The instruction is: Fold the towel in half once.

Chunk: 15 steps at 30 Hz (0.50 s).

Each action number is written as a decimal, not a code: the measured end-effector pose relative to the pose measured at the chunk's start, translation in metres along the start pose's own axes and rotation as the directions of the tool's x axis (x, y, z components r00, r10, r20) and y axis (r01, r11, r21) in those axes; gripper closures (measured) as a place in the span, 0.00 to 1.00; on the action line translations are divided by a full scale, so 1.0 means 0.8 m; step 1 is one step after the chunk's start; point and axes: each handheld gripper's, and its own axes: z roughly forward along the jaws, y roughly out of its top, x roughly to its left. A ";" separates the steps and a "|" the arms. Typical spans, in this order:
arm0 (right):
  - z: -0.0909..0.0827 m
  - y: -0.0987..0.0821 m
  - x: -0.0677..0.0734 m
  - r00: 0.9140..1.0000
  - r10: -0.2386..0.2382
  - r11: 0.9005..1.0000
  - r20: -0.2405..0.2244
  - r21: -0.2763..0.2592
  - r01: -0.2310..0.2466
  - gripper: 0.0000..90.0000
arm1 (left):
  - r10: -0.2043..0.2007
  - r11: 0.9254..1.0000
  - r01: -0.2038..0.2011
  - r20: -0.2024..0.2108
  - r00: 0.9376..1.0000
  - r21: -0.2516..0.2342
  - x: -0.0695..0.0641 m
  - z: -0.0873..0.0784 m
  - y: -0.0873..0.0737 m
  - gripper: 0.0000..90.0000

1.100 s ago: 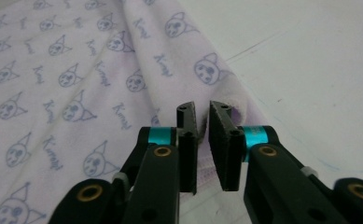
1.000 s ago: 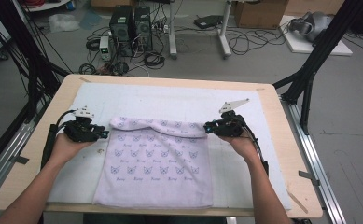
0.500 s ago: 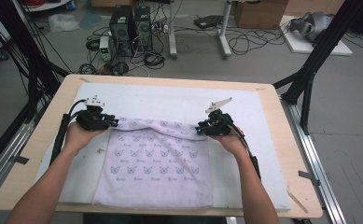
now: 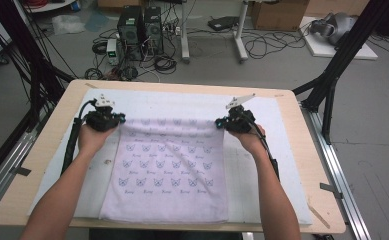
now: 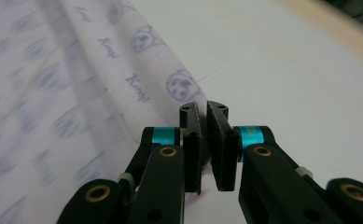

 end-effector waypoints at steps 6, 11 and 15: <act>0.014 -0.001 -0.008 0.997 0.047 0.998 0.058 0.034 -0.049 0.76 | 0.021 0.997 -0.022 0.008 1.000 0.074 -0.006 0.015 -0.001 0.72; 0.001 -0.010 0.001 0.999 0.033 0.998 0.034 0.045 -0.034 0.71 | 0.041 0.995 -0.046 0.049 0.998 0.089 -0.013 0.005 -0.020 0.68; -0.020 -0.013 0.015 1.000 0.024 1.000 -0.009 0.010 -0.024 0.70 | 0.064 0.996 -0.070 0.093 0.994 0.063 -0.020 -0.016 -0.024 0.66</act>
